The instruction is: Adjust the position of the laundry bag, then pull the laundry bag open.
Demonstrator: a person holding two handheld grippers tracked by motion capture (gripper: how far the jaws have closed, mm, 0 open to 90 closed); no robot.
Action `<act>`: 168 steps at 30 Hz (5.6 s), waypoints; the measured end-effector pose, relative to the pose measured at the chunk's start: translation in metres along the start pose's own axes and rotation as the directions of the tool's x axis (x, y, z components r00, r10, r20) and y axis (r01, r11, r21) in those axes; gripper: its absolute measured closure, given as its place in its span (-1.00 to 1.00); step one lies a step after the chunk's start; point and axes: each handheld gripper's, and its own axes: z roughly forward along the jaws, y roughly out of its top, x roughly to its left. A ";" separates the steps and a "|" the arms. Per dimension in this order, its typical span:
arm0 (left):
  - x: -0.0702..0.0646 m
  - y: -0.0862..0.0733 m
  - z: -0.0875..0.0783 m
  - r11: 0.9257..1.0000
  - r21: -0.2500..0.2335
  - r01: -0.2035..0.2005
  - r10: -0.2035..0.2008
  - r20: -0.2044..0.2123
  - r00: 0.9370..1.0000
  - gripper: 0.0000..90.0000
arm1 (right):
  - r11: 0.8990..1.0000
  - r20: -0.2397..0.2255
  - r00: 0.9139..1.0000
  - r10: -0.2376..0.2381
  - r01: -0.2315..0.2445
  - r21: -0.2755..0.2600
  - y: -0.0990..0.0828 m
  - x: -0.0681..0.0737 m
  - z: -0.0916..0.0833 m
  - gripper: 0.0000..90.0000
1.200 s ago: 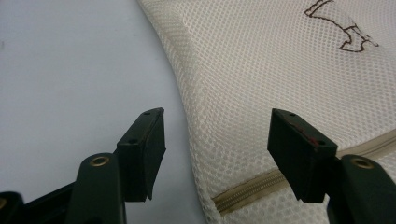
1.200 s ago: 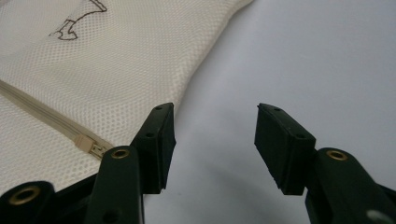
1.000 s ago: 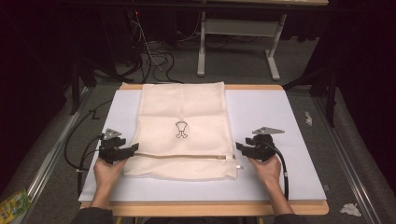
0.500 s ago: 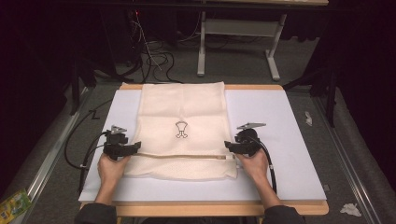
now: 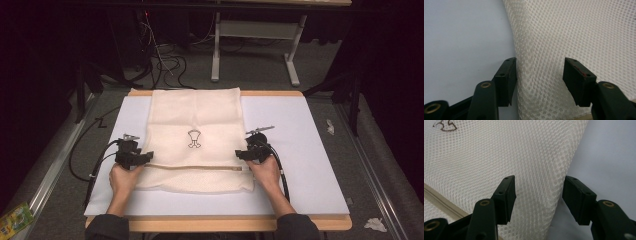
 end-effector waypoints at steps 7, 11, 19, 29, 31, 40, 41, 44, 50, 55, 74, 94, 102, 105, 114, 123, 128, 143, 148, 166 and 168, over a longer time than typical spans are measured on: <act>-0.003 0.004 0.001 0.999 0.025 -0.035 0.035 -0.009 0.999 0.45 | 0.999 0.022 0.999 -0.028 0.028 0.023 0.001 0.001 0.004 0.43; -0.006 0.008 0.000 0.998 0.036 -0.057 0.057 -0.014 0.998 0.68 | 0.998 -0.004 0.999 -0.050 0.050 0.025 0.001 0.002 0.004 0.74; -0.002 0.011 -0.005 0.999 0.004 -0.044 0.044 0.013 0.999 0.84 | 0.996 -0.012 0.996 -0.087 0.087 0.007 0.004 0.003 0.000 0.91; 0.000 0.015 -0.009 1.000 -0.024 -0.013 0.014 0.044 0.999 0.87 | 0.994 -0.019 0.995 -0.103 0.102 -0.035 0.006 0.002 -0.010 0.92; -0.001 0.015 -0.008 1.000 -0.027 -0.015 0.016 0.045 0.999 0.87 | 0.994 -0.018 0.995 -0.103 0.102 -0.035 0.006 0.001 -0.010 0.92; -0.004 0.017 -0.011 0.999 -0.045 -0.020 0.023 0.070 0.997 0.88 | 0.995 -0.023 0.996 -0.086 0.085 -0.054 0.005 -0.004 -0.016 0.92; -0.005 0.017 -0.011 0.999 -0.046 -0.022 0.026 0.071 0.997 0.88 | 0.994 -0.023 0.995 -0.092 0.091 -0.058 0.004 -0.006 -0.017 0.92; -0.008 0.018 -0.011 0.998 -0.050 -0.036 0.039 0.072 0.997 0.88 | 0.994 -0.017 0.996 -0.091 0.090 -0.062 0.003 -0.008 -0.018 0.92; -0.019 0.021 -0.012 0.994 -0.051 -0.098 0.100 0.038 0.994 0.88 | 0.994 -0.014 0.996 -0.083 0.082 -0.067 0.001 -0.012 -0.021 0.92; -0.026 0.025 -0.012 0.991 -0.064 -0.114 0.117 0.042 0.992 0.88 | 0.995 -0.006 0.997 -0.073 0.072 -0.075 -0.001 -0.016 -0.027 0.92; -0.037 0.029 -0.008 0.992 -0.082 -0.099 0.106 0.093 0.990 0.88 | 0.994 -0.014 0.999 -0.041 0.040 -0.104 -0.008 -0.034 -0.041 0.92; -0.064 0.035 0.001 0.988 -0.096 -0.124 0.137 0.143 0.980 0.88 | 0.992 0.009 1.000 0.002 -0.001 -0.126 -0.026 -0.059 -0.058 0.91; -0.075 0.040 0.003 0.983 -0.097 -0.153 0.166 0.142 0.976 0.87 | 0.991 0.021 1.000 0.016 -0.013 -0.130 -0.032 -0.069 -0.064 0.91; -0.080 0.041 0.005 0.983 -0.101 -0.155 0.169 0.153 0.974 0.87 | 0.991 0.026 0.999 0.024 -0.021 -0.133 -0.035 -0.072 -0.065 0.91; -0.088 0.036 0.009 0.980 -0.079 -0.185 0.195 0.146 0.970 0.86 | 0.992 0.044 0.998 0.034 -0.029 -0.120 -0.044 -0.079 -0.067 0.90; -0.086 0.034 0.007 0.976 -0.073 -0.205 0.213 0.132 0.968 0.83 | 0.994 0.052 0.998 0.026 -0.020 -0.112 -0.047 -0.078 -0.064 0.90; -0.087 0.031 0.011 0.975 -0.061 -0.214 0.220 0.112 0.969 0.82 | 0.996 0.057 0.998 0.021 -0.016 -0.092 -0.045 -0.076 -0.059 0.87; -0.088 0.014 -0.001 0.955 -0.161 -0.247 0.260 0.063 0.964 0.16 | 0.990 0.060 0.997 0.057 -0.049 -0.131 -0.055 -0.079 -0.059 0.45; -0.095 -0.002 -0.004 0.945 -0.191 -0.266 0.287 0.090 0.954 0.05 | 0.984 0.066 0.993 0.098 -0.087 -0.158 -0.064 -0.083 -0.060 0.19; -0.123 -0.030 0.001 0.941 -0.191 -0.278 0.312 0.176 0.934 -0.08 | 0.971 0.003 0.989 0.151 -0.147 -0.190 -0.108 -0.076 -0.070 -0.03; -0.124 -0.031 0.002 0.943 -0.188 -0.276 0.310 0.182 0.933 -0.08 | 0.968 -0.009 0.987 0.158 -0.156 -0.194 -0.110 -0.076 -0.070 -0.01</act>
